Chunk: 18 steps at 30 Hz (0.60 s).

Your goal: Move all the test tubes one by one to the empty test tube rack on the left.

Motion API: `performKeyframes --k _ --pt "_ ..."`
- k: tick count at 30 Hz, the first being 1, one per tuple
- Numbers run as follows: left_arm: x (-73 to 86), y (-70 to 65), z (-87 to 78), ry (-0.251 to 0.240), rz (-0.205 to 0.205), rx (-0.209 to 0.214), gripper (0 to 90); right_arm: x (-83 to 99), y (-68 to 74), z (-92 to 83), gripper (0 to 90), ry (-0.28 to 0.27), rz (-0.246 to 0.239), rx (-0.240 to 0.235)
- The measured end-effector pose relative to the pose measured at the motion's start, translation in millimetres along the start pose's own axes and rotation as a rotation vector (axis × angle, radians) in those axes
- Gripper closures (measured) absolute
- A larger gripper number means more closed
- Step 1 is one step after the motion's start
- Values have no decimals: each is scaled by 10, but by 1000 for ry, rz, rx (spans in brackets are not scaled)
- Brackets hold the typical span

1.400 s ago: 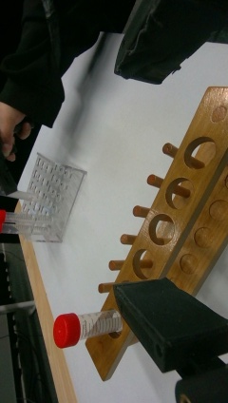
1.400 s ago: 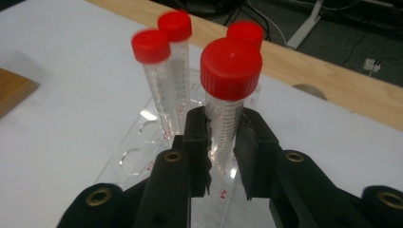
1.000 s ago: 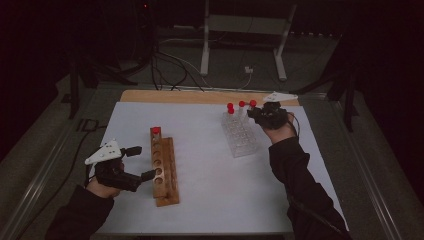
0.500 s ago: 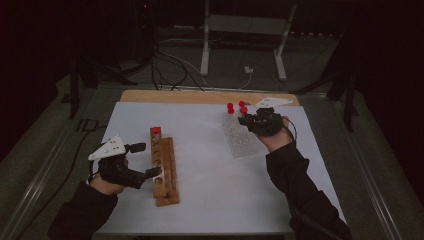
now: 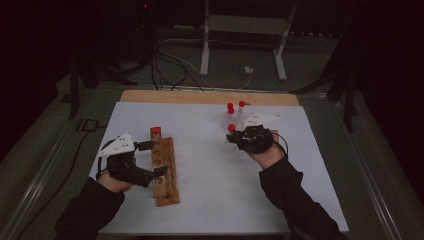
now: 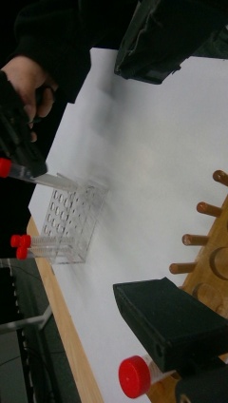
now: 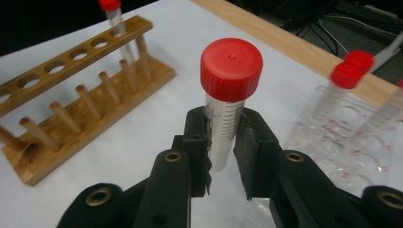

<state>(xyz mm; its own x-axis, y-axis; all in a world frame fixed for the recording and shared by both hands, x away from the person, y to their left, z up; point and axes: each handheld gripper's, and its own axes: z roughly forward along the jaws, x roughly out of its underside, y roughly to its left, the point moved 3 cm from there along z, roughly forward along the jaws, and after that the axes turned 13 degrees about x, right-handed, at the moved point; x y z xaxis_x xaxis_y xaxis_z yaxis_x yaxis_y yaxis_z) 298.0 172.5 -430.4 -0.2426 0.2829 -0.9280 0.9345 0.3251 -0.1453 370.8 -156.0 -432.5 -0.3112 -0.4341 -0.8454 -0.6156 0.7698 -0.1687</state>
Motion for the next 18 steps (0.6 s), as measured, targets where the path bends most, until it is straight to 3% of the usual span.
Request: performKeyframes --k 18 --pt "-121 -96 257 43 23 50 20 118 548 20 747 22 -69 -123"
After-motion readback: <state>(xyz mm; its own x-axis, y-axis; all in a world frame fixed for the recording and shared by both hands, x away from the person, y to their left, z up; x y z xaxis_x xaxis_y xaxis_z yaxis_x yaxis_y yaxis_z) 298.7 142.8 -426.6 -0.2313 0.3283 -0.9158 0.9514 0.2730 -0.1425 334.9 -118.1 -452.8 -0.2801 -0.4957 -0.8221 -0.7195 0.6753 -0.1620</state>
